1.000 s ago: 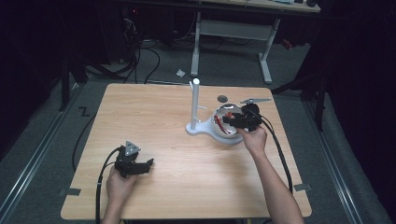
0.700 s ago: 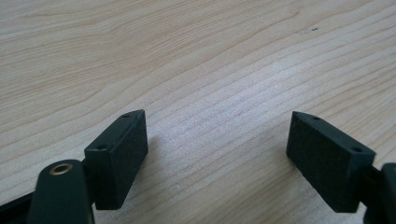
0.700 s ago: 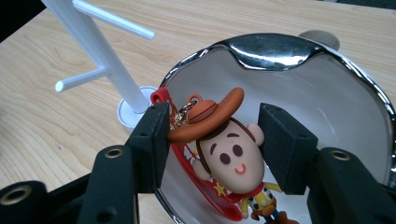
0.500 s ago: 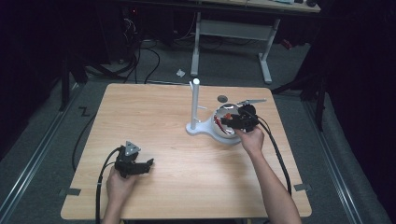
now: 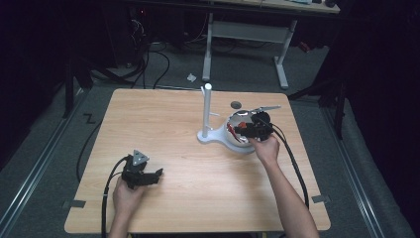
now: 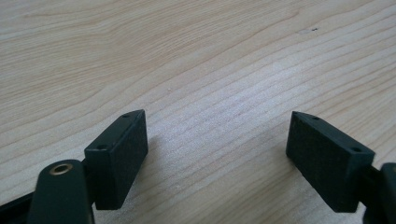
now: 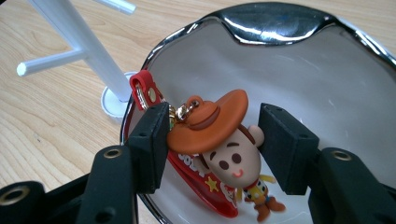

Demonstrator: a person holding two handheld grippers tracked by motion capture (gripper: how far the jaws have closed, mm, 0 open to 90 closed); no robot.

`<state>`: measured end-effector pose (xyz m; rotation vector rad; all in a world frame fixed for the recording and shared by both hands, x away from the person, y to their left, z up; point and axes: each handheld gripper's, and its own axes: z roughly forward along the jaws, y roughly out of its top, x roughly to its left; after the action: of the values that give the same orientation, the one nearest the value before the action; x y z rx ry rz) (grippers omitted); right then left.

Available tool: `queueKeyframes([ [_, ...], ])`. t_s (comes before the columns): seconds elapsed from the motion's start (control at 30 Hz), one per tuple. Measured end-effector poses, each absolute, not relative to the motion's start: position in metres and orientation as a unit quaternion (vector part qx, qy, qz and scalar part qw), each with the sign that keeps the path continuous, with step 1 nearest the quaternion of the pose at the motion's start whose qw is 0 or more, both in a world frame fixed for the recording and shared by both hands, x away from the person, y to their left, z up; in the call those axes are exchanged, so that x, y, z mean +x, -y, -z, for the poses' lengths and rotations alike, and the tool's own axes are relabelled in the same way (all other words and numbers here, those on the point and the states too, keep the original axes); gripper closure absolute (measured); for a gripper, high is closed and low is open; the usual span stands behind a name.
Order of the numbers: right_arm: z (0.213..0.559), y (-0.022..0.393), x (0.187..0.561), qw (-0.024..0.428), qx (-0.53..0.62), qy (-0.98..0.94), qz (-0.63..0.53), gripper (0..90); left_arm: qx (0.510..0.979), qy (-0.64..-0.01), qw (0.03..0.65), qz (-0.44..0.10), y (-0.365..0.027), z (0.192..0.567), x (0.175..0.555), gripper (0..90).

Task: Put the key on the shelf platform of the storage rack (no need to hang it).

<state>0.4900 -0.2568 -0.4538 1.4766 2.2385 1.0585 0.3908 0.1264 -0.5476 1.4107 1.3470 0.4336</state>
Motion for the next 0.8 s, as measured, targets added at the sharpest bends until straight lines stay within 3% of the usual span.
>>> queueKeyframes([
  [0.4,0.448,0.263,0.488,0.125,0.508,-0.762,-0.382,42.5,0.594,-0.567,0.541,-0.182,-0.126,0.548,0.391,21.1],
  [0.8,0.432,0.269,0.477,0.158,0.493,-0.762,-0.389,42.2,0.593,-0.567,0.541,-0.182,-0.126,0.548,0.391,21.1],
])
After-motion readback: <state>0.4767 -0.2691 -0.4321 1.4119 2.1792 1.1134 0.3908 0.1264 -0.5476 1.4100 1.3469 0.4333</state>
